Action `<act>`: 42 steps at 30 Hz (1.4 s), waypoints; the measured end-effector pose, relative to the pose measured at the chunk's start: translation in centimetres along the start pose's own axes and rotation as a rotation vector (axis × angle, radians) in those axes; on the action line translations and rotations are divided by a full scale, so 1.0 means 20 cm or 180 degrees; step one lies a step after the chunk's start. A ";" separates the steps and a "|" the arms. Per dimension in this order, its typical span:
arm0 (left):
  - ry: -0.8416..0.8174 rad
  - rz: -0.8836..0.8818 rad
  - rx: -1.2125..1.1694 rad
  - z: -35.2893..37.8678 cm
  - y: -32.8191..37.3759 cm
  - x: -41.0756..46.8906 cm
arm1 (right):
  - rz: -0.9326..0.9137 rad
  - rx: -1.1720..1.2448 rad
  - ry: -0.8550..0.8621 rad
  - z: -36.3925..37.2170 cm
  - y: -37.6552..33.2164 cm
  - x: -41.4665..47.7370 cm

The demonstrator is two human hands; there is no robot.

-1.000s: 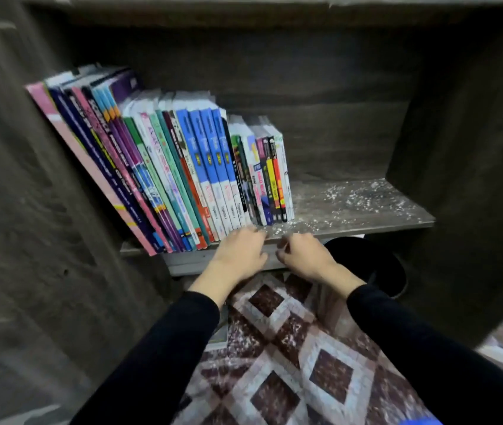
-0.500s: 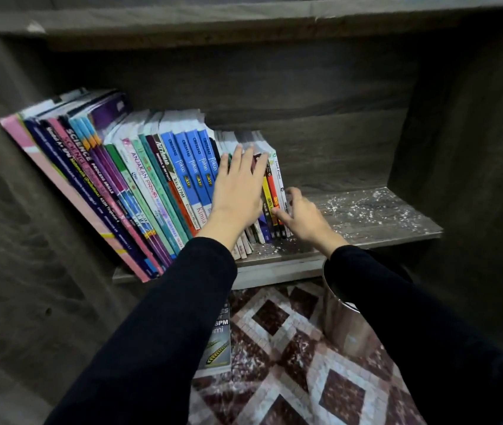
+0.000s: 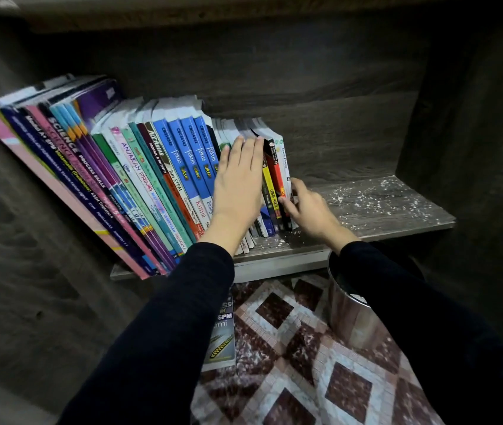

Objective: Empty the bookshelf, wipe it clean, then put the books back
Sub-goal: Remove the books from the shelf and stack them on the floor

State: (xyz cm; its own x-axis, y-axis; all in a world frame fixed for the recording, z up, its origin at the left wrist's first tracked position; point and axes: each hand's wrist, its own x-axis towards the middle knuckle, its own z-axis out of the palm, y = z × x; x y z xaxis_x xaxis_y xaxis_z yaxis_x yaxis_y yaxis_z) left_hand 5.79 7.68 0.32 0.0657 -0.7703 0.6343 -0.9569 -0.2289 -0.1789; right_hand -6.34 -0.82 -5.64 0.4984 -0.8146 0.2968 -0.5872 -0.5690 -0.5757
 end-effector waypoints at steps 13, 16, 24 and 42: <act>0.0633 -0.0090 0.0026 0.12 0.00 0.01 | 0.0736 0.0220 0.0047 0.13 0.04 0.06; 0.0845 -0.0120 -0.0005 0.15 0.00 0.02 | 0.0655 0.0163 0.0098 0.14 0.05 0.07; 0.1049 -0.0141 -0.0105 0.18 0.01 0.03 | 0.0377 -0.0390 0.0233 0.11 0.04 0.05; 0.0352 -0.2305 -0.3852 -0.20 0.28 0.01 | -0.0787 -0.1198 0.1202 -0.19 -0.11 -0.16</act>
State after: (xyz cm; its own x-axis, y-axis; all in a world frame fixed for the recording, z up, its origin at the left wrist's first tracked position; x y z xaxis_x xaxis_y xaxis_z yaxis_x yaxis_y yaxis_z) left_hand -0.67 8.67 2.49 0.6714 -0.6414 0.3712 -0.3730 0.1403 0.9172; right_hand -9.16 2.64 -2.44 0.4282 -0.5970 0.6784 -0.7028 -0.6919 -0.1652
